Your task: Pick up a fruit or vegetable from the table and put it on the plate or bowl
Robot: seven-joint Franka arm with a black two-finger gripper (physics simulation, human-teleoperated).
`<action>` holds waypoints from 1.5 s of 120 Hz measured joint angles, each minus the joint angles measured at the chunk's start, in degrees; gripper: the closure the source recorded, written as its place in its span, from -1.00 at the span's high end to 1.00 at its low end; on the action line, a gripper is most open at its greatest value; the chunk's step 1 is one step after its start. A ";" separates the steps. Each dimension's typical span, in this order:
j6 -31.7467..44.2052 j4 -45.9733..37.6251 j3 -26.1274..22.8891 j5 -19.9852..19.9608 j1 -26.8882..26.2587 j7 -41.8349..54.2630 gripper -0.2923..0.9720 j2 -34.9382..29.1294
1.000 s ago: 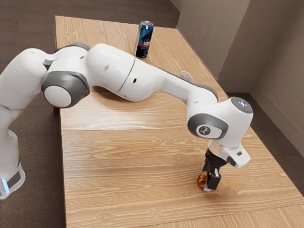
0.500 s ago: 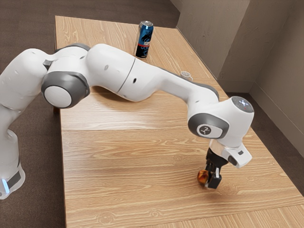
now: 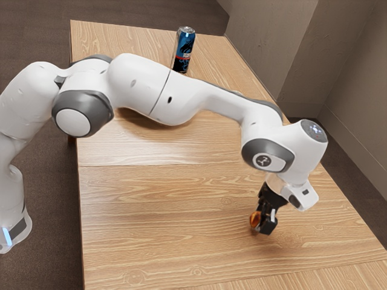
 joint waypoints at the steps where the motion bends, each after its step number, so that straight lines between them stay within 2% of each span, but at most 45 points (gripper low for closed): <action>1: -0.08 0.18 0.00 0.02 0.01 0.00 -0.04 -0.01; 16: -1.52 4.19 2.08 0.55 0.02 -0.04 -0.05 -0.56; 45: -7.01 8.43 20.31 2.22 -0.14 -0.07 -0.03 -8.50; 70: -9.71 8.60 30.44 2.29 0.86 -0.04 -0.03 -9.12; 83: -10.86 8.62 31.69 2.18 4.00 -0.01 -0.03 -9.40; 96: -12.05 8.41 32.75 1.82 4.97 -0.01 -0.04 -10.40; 109: -12.59 0.21 33.57 1.51 5.02 -0.49 -0.02 -18.61; 116: -12.81 -2.50 34.00 1.83 5.82 -0.74 -0.02 -20.75; 180: -13.03 -13.68 34.66 2.75 17.24 -1.98 -0.03 -26.19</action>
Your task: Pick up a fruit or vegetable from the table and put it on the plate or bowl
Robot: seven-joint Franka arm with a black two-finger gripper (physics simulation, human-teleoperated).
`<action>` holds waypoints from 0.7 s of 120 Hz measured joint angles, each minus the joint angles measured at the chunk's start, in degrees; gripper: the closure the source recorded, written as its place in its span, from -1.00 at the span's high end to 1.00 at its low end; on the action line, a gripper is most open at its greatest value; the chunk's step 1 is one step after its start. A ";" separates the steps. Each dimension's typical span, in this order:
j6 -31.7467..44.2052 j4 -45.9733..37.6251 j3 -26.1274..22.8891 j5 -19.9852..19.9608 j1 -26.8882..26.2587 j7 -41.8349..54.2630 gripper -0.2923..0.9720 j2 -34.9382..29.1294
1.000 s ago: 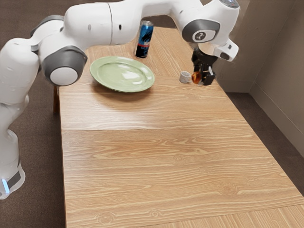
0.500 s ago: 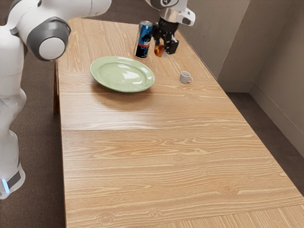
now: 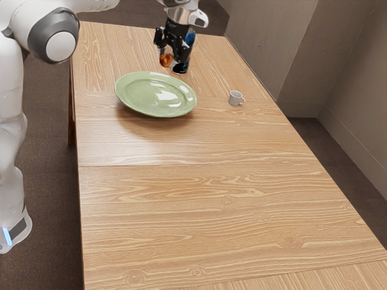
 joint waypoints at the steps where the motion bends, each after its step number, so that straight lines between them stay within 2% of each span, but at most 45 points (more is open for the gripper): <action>1: 0.15 -0.33 0.00 0.00 0.04 -0.01 -0.02 0.00; 23: 4.75 -7.65 -0.18 -0.38 -0.47 -0.35 -0.03 0.99; 58: 8.75 -10.99 -0.15 -0.66 1.26 -0.74 -0.02 1.70; 71: 9.28 -11.27 -0.16 -0.42 1.08 -0.81 0.24 1.66; 84: 9.98 -10.96 -0.50 -0.99 0.55 -0.91 0.38 -1.23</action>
